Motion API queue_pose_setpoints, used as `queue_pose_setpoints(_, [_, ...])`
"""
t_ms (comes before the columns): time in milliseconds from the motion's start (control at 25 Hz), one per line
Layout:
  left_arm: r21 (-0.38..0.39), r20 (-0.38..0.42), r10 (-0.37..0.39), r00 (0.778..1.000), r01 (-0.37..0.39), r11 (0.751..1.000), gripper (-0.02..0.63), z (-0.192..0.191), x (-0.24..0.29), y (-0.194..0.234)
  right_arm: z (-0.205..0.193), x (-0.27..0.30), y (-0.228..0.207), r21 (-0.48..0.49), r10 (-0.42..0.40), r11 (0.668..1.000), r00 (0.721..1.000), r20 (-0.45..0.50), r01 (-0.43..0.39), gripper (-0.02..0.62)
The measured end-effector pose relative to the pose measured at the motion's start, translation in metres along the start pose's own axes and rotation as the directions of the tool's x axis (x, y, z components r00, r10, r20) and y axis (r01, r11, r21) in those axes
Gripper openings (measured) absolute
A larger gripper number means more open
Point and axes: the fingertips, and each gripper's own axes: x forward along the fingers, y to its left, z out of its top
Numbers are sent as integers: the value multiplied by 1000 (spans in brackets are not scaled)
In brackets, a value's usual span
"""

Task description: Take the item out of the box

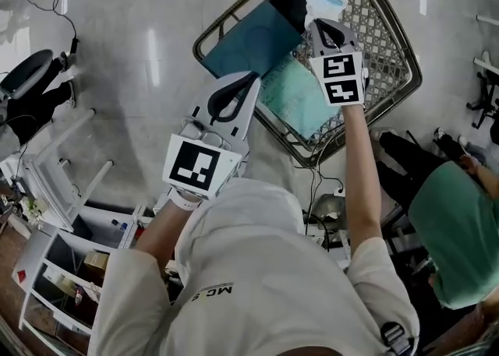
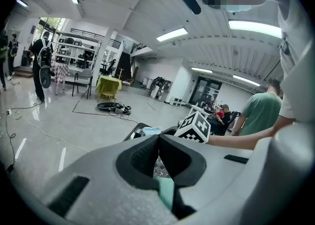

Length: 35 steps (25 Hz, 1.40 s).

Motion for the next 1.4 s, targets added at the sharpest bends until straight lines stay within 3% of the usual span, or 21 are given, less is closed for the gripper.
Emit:
queue_pose_setpoints(120, [32,8,-8,1000,8,999,25,5,-7,-7,9,-26,2,44,-29,999,999,39,27,17])
queue_pose_setpoints(400, [25,49,-19,999,18,1000,25,23,-32,-27,36,-97,9,164,-102,983,986,133,80,17])
queue_pose_setpoints(720, [30,104,-12,995,8,1000,25,46,-55,-32,71,-172,9,252,-198,958,949,245,135,17])
queue_pose_setpoints(1040, [25,134,-27,991,24,999,25,60,-71,-35,92,-237,23,277,-286,941,897,338,196,17])
queue_pose_setpoints(1280, [36,162,-27,986,22,999,25,75,-81,-36,101,-274,28,285,-381,916,831,405,281,17])
queue_pose_setpoints(1400, [51,170,-33,985,24,998,25,81,-86,-35,105,-282,35,297,-377,917,823,424,266,17])
